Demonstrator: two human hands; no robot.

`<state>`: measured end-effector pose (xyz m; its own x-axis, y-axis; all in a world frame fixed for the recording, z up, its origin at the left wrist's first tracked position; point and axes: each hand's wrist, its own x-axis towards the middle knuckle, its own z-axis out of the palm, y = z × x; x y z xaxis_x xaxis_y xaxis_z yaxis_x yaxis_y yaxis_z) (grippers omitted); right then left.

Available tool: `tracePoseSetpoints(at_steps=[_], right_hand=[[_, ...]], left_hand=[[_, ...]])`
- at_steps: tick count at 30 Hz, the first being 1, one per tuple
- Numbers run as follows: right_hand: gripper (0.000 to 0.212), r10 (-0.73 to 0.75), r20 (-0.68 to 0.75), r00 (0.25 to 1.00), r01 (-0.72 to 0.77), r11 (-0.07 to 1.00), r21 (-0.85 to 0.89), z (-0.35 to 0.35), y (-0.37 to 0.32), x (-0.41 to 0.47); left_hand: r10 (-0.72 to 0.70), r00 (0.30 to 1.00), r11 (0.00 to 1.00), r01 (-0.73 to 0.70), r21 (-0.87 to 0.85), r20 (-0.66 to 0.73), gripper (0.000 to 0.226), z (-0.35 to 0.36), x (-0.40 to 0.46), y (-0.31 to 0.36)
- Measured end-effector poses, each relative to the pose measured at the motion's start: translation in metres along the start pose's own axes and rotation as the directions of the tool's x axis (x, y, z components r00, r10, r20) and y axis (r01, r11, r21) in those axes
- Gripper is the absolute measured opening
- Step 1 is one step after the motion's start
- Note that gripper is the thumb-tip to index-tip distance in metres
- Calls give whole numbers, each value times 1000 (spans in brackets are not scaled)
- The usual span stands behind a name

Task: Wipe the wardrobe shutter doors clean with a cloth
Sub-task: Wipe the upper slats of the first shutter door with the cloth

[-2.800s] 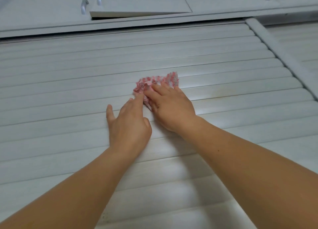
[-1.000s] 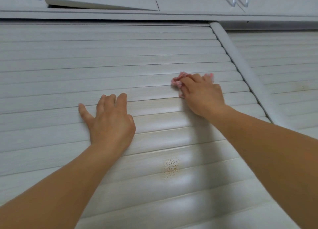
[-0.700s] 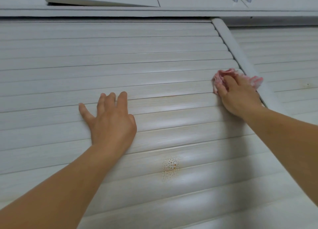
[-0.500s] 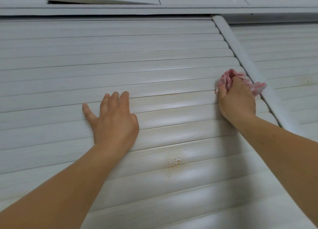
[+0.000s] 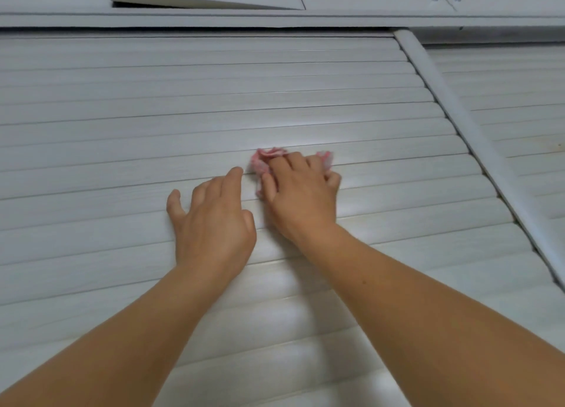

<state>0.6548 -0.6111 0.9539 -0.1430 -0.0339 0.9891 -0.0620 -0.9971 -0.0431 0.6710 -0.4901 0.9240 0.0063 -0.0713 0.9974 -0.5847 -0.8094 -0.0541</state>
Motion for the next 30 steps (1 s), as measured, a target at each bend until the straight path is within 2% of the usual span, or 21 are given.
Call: tracePoseSetpoints(at_steps=[3, 5, 10, 12, 14, 17, 20, 24, 26, 30], right_hand=[[33, -89, 21, 996, 90, 996, -19, 1, 0, -2], [35, -71, 40, 997, 73, 996, -53, -7, 21, -1], [35, 258, 19, 966, -253, 958, -134, -33, 95, 5], [35, 345, 18, 938, -341, 933, -115, -34, 95, 8], [36, 358, 14, 933, -355, 929, -107, -31, 73, 10], [37, 179, 29, 983, -175, 978, -111, -18, 18, 6], [36, -15, 72, 997, 22, 995, -96, -5, -21, 2], [33, -95, 89, 991, 106, 985, -133, -9, 3, 6], [35, -16, 93, 996, 30, 987, -157, -18, 33, 8], [36, 252, 61, 966, -236, 951, -201, -39, 93, 9]], left_hand=[[5, 1000, 1000, -5, -9, 0, 58, -3, -3, -5], [7, 1000, 1000, -7, -14, 4, 58, -4, -5, -10], [30, 999, 1000, -30, -6, 29, 60, -8, -11, -21], [43, 998, 999, -43, -4, 35, 60, -10, -11, -25], [46, 998, 999, -45, -16, 41, 60, -12, -10, -26], [43, 998, 999, -42, -18, 49, 60, -15, -10, -27], [40, 998, 999, -40, -6, 54, 61, -16, -10, -27], [14, 998, 1000, -15, 7, 58, 59, -17, -10, -26], [10, 998, 1000, -11, 8, 58, 58, -16, -12, -26], [3, 998, 1000, -3, 6, 55, 58, -14, -15, -24]])
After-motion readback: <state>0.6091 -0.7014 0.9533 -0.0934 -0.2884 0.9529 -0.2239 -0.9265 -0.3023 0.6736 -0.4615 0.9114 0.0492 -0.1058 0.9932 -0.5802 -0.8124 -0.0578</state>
